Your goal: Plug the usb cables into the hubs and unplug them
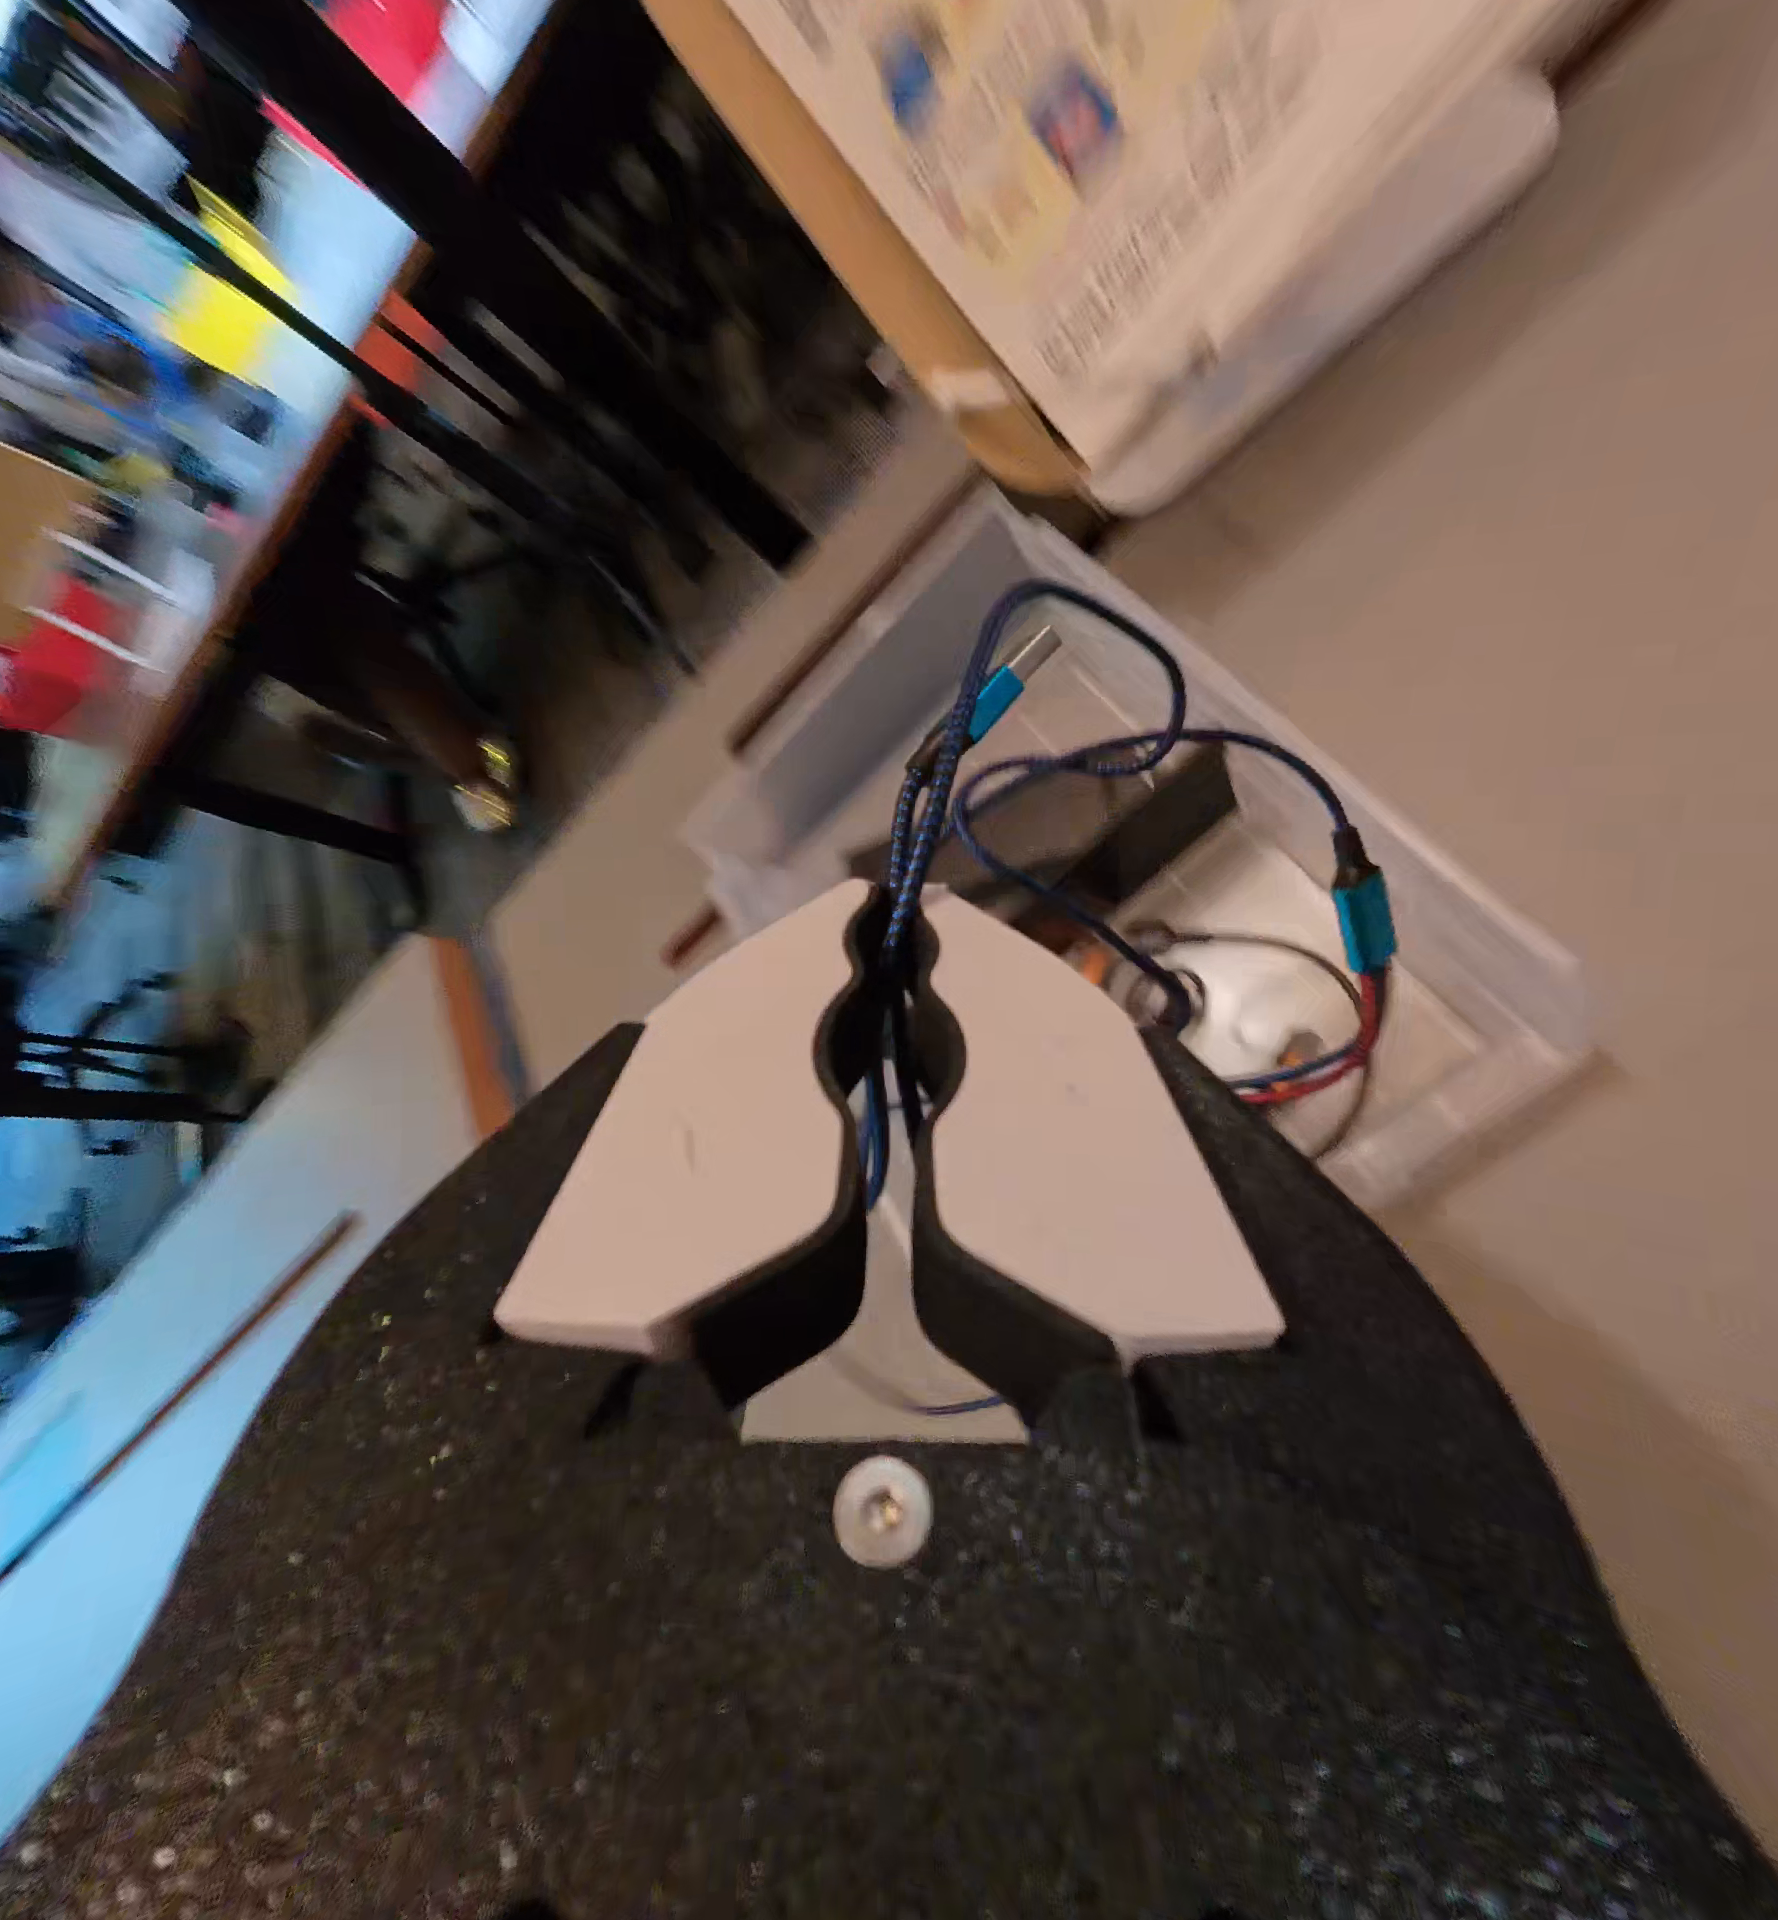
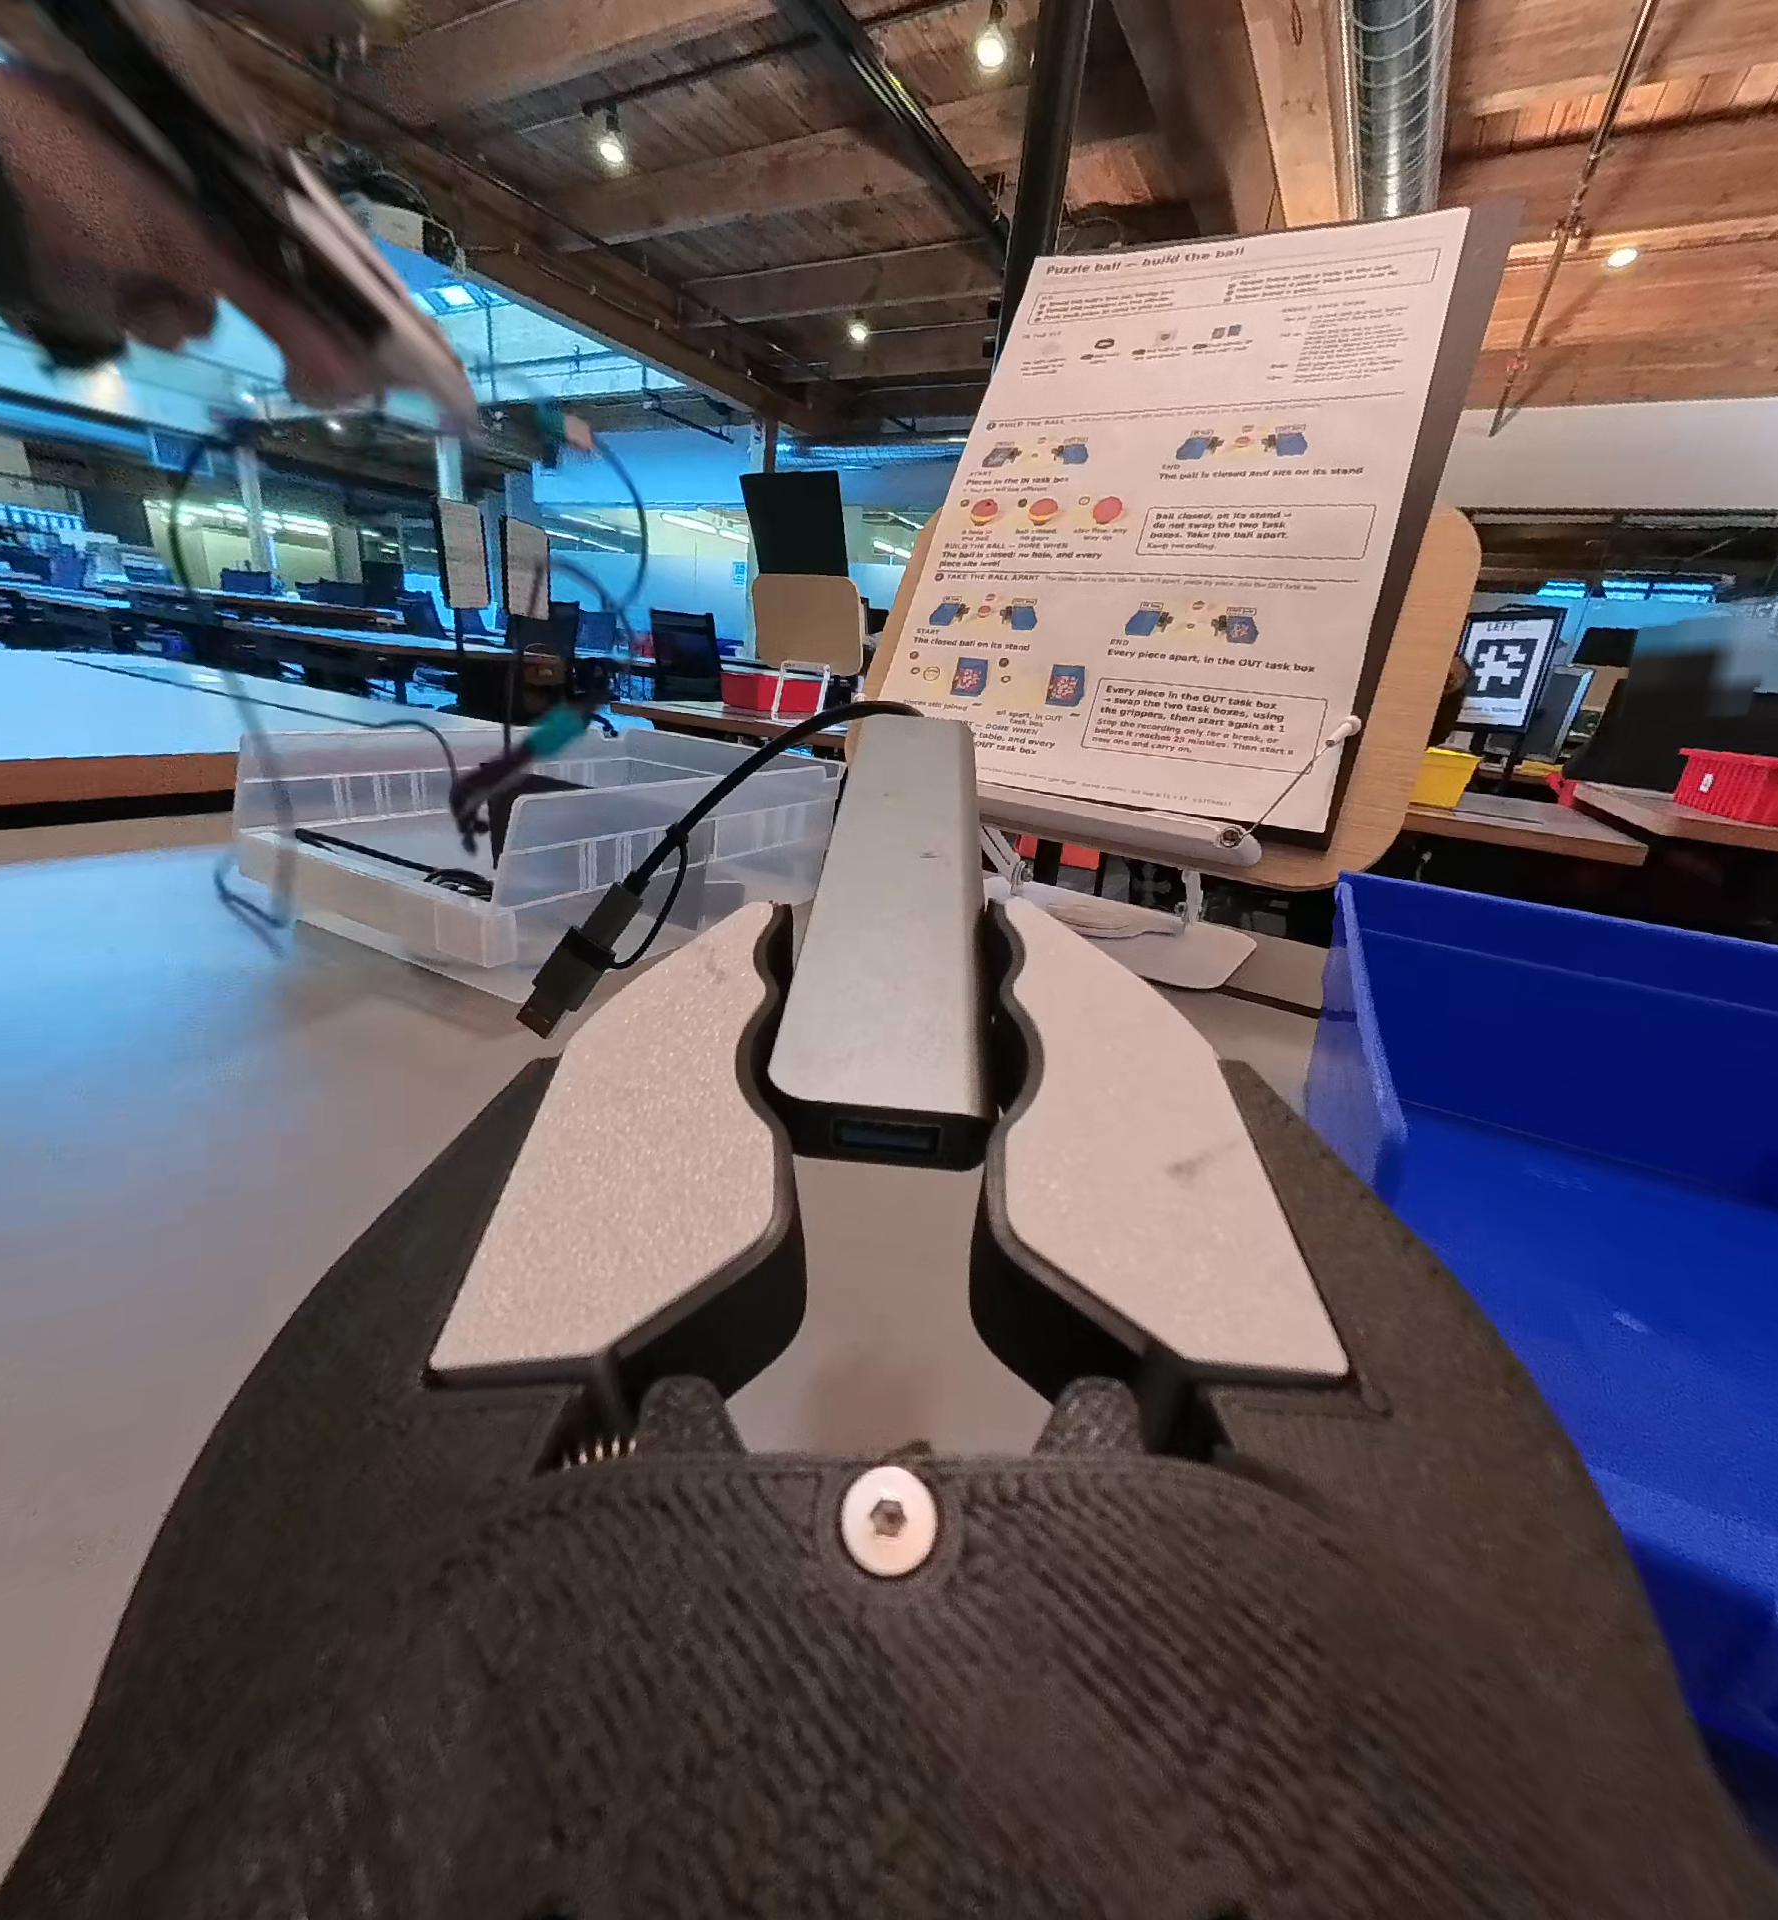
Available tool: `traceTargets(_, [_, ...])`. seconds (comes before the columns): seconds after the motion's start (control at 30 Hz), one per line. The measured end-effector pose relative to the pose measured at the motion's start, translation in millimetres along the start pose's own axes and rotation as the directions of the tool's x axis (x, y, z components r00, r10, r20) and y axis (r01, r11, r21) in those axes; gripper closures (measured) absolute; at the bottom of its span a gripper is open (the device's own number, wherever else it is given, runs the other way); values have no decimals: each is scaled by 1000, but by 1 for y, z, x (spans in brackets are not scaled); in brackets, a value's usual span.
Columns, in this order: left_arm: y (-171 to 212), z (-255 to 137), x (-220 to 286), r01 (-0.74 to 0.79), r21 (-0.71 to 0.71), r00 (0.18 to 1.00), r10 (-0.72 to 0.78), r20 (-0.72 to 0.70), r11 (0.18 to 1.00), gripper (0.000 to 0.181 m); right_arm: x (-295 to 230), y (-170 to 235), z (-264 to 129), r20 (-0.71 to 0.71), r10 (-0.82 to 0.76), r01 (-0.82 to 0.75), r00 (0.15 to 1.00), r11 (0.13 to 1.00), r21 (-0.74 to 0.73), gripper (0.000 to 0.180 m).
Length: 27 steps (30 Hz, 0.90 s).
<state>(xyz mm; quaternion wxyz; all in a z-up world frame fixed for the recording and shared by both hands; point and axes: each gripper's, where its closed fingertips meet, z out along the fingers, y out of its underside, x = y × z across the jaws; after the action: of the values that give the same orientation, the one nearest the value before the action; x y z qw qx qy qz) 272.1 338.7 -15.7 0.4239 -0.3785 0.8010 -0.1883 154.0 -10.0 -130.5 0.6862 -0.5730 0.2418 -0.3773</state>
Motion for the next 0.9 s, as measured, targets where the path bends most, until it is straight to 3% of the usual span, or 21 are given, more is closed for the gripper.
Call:
traceTargets(0.03, [-18, -21, -15, -2, 53, 998, -1, 58, 999, 179, 1, 0, 0, -2, 4, -4, 1000, 1000, 3, 144])
traceTargets(0.1, [-55, -67, -37, 13, 170, 990, -36, 134, 985, 179, 2, -1, -1, -7, 13, -13, 1000, 1000, 10, 144])
traceTargets(0.27, [-120, -172, -51, 59, 370, 982, -120, 145, 927, 179, 6, -5, -4, -14, 42, -41, 999, 998, 42, 144])
traceTargets(0.43, [-142, -218, -13, 72, 433, 993, -107, 56, 899, 179, 16, -6, -9, -38, 79, -77, 996, 996, 55, 144])
traceTargets(0.57, [-114, -205, 14, -34, 268, 993, 2, 119, 963, 179, 20, -6, -12, -42, 83, -81, 996, 995, 55, 144])
traceTargets(0.7, [-50, -167, 34, -73, 48, 993, 68, 96, 996, 179, 15, -8, -15, -21, 59, -58, 998, 997, 54, 144])
traceTargets(0.8, [-1, -167, -6, 57, -45, 978, -46, 206, 997, 179, 15, -8, -16, -18, 66, -65, 998, 996, 57, 144])
traceTargets(0.9, [27, -205, -50, 185, -40, 930, -162, 330, 982, 179, 15, -8, -16, -15, 63, -62, 998, 997, 56, 144])
